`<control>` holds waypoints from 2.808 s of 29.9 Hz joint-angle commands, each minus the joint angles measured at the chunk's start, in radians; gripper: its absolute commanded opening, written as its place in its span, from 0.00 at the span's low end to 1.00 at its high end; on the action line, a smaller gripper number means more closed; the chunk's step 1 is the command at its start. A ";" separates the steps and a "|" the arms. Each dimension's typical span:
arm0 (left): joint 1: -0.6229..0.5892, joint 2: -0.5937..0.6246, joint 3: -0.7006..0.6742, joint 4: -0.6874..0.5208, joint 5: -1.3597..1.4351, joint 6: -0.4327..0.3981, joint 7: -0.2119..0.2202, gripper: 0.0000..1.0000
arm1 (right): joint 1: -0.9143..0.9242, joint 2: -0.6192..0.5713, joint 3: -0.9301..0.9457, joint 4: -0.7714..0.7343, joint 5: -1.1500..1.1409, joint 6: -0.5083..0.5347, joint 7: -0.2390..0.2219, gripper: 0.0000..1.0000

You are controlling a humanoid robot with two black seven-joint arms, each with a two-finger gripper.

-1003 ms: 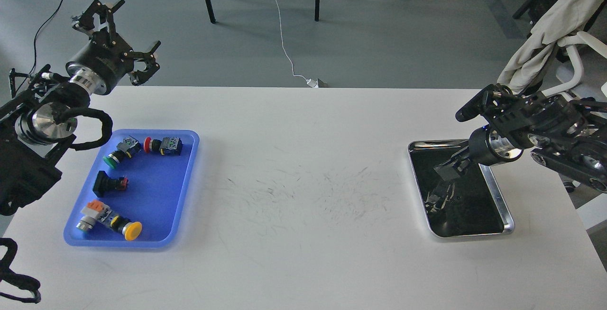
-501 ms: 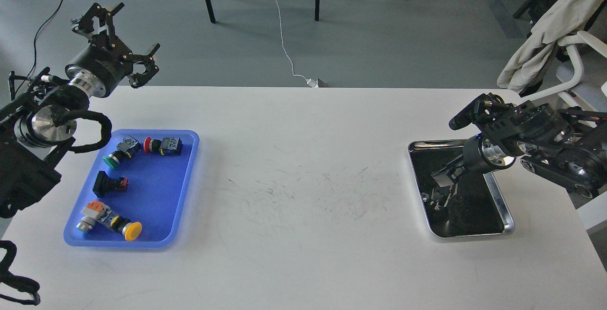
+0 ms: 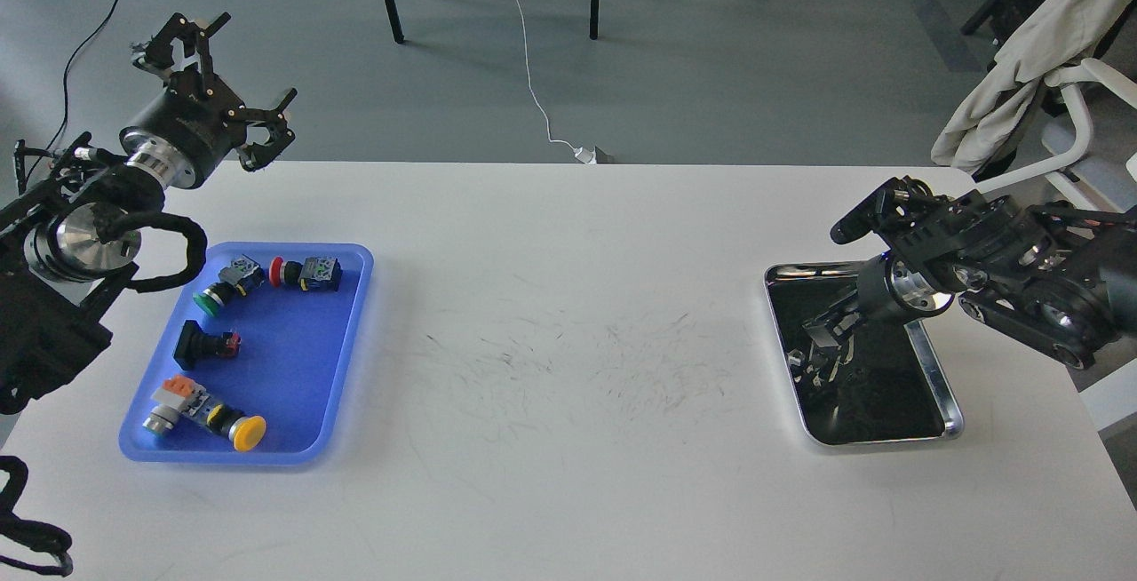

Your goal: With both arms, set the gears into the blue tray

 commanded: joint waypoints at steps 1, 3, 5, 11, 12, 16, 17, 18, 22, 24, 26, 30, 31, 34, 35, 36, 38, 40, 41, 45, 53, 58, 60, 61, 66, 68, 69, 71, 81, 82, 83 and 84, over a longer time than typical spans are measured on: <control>0.000 0.001 0.001 0.000 0.000 -0.002 0.000 0.99 | -0.001 0.005 -0.002 -0.003 0.000 0.000 0.000 0.66; 0.000 0.001 0.001 0.000 0.000 -0.002 0.000 0.99 | -0.001 0.005 -0.002 -0.009 0.000 0.000 0.000 0.65; 0.002 0.001 0.001 0.001 0.000 -0.005 0.000 0.99 | -0.001 0.005 -0.002 -0.012 0.000 0.000 0.000 0.65; 0.000 0.001 -0.001 0.000 0.000 -0.008 0.000 0.99 | 0.000 -0.001 -0.003 -0.013 0.000 0.000 0.000 0.65; 0.002 0.001 0.001 0.001 0.000 -0.008 0.000 0.99 | 0.000 -0.001 -0.003 -0.015 0.000 0.000 0.000 0.65; 0.002 0.001 0.001 0.001 0.000 -0.008 0.000 0.99 | -0.006 -0.001 -0.003 -0.026 0.000 0.000 0.000 0.62; 0.002 0.001 0.001 0.000 0.000 -0.008 0.000 0.99 | -0.006 -0.001 -0.003 -0.029 0.000 0.000 0.000 0.61; 0.002 0.003 0.001 0.001 0.000 -0.008 0.000 0.99 | -0.008 -0.001 -0.003 -0.029 0.000 0.000 0.000 0.61; 0.002 0.007 0.001 0.000 0.000 -0.008 0.000 0.99 | -0.011 -0.001 -0.003 -0.029 0.000 0.000 0.000 0.51; 0.002 0.009 0.001 0.000 0.000 -0.008 0.000 0.99 | -0.014 -0.001 -0.003 -0.029 0.000 0.000 0.000 0.50; 0.002 0.009 0.001 0.000 0.000 -0.008 0.000 0.99 | -0.014 0.002 -0.002 -0.029 0.000 0.000 0.000 0.47; 0.002 0.009 0.001 0.000 0.000 -0.008 0.000 0.99 | -0.014 0.004 -0.002 -0.029 0.000 0.000 0.000 0.41; 0.002 0.007 0.001 0.000 0.000 -0.008 0.000 0.99 | -0.014 0.004 -0.002 -0.029 0.000 0.000 0.000 0.41; 0.003 0.007 0.001 0.000 0.000 -0.008 0.000 0.99 | -0.014 0.002 -0.003 -0.029 0.000 0.000 0.000 0.34; 0.003 0.007 0.001 0.000 0.000 -0.008 0.000 0.99 | -0.012 0.002 -0.003 -0.029 0.000 0.000 0.000 0.33; 0.003 0.007 0.001 0.000 0.000 -0.008 0.000 0.99 | -0.012 0.002 -0.003 -0.029 -0.002 0.000 0.000 0.33; 0.003 0.007 0.001 0.000 0.000 -0.008 0.000 0.99 | -0.012 0.002 -0.003 -0.029 -0.002 0.000 0.000 0.30; 0.003 0.007 0.001 0.001 0.000 -0.008 0.000 0.99 | -0.012 0.002 -0.003 -0.029 -0.002 0.000 0.000 0.23; 0.002 0.007 0.001 0.000 0.000 -0.008 0.000 0.99 | -0.011 0.002 -0.003 -0.029 -0.002 0.000 0.000 0.23; 0.003 0.007 0.001 0.000 0.001 -0.008 0.000 0.99 | -0.006 0.002 -0.003 -0.026 -0.002 0.000 0.000 0.15; 0.002 0.007 0.002 0.000 0.001 -0.006 0.000 0.99 | 0.008 0.004 -0.002 -0.026 0.000 0.000 0.000 0.05; 0.002 0.007 0.001 0.000 0.000 -0.006 0.000 0.99 | 0.066 0.007 0.005 -0.016 0.005 0.000 0.000 0.02; 0.002 0.009 0.001 0.000 0.000 -0.006 0.002 0.99 | 0.100 0.019 0.008 -0.007 0.014 0.000 0.000 0.01; 0.002 0.009 0.001 0.000 0.000 -0.006 0.002 0.99 | 0.118 0.036 0.008 -0.004 0.014 0.000 0.000 0.01; 0.002 0.027 0.001 -0.002 0.000 -0.006 0.002 0.99 | 0.186 0.088 0.021 0.054 0.020 0.000 0.000 0.01; 0.002 0.033 0.001 -0.003 0.000 -0.008 0.002 0.99 | 0.204 0.105 0.034 0.066 0.026 0.000 0.000 0.01; 0.002 0.038 0.001 -0.005 0.000 -0.008 0.002 0.99 | 0.207 0.116 0.043 0.069 0.029 0.000 0.000 0.01; 0.002 0.047 0.001 -0.007 0.000 -0.008 0.002 0.99 | 0.209 0.140 0.069 0.071 0.028 0.000 -0.002 0.01; 0.002 0.081 0.001 -0.013 0.000 -0.009 0.002 0.99 | 0.255 0.248 0.110 0.116 0.028 0.000 -0.009 0.01; 0.000 0.081 0.001 -0.013 0.000 -0.011 0.002 0.99 | 0.255 0.261 0.112 0.117 0.028 0.000 -0.009 0.01; 0.000 0.081 0.001 -0.013 0.000 -0.012 0.002 0.99 | 0.256 0.272 0.112 0.122 0.028 0.000 -0.011 0.01; 0.000 0.084 0.001 -0.013 0.000 -0.014 0.002 0.99 | 0.256 0.286 0.112 0.123 0.026 0.000 -0.011 0.01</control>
